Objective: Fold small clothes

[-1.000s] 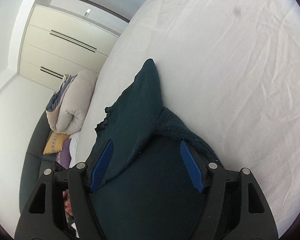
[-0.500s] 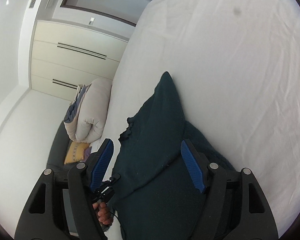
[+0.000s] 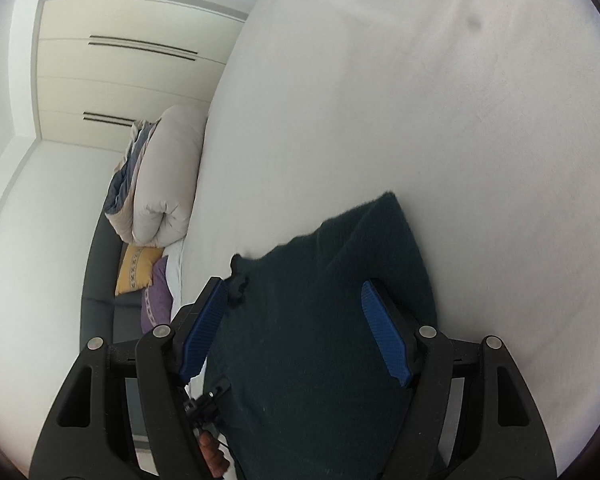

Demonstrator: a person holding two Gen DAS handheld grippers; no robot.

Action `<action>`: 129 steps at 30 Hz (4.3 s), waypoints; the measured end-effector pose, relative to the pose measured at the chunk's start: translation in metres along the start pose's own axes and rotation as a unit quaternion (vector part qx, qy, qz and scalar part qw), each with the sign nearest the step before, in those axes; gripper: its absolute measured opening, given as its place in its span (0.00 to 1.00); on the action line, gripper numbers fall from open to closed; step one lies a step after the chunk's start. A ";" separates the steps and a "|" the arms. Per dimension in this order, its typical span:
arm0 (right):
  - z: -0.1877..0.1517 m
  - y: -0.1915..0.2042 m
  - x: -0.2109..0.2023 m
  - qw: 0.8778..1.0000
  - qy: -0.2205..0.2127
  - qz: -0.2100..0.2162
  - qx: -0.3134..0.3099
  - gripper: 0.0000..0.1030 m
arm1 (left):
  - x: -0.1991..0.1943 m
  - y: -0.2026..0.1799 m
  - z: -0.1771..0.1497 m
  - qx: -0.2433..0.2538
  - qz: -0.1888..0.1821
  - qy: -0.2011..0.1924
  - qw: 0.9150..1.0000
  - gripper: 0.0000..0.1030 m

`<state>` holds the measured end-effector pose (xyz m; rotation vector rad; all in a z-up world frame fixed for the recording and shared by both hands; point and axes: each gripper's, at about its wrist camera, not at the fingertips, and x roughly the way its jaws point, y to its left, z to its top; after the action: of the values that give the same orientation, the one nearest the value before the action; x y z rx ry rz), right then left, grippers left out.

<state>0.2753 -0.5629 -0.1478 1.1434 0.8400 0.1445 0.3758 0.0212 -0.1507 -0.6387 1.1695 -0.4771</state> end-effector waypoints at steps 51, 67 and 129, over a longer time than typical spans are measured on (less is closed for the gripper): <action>-0.366 0.039 -0.063 0.988 0.116 0.074 -0.063 0.68 | -0.294 0.283 -0.148 -0.432 -0.102 -0.399 0.803 0.58; -0.322 0.028 -0.049 0.991 0.092 0.080 -0.062 0.68 | -0.171 -0.031 -0.060 0.124 0.199 -0.227 0.945 0.07; -0.103 0.080 0.080 0.941 0.042 -0.244 -0.229 0.07 | -0.089 -0.062 -0.199 0.245 0.202 -0.125 0.940 0.84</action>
<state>0.2881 -0.4111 -0.1372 0.4742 1.0754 -0.0260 0.1575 -0.0085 -0.0977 -0.0162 0.8607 -0.3053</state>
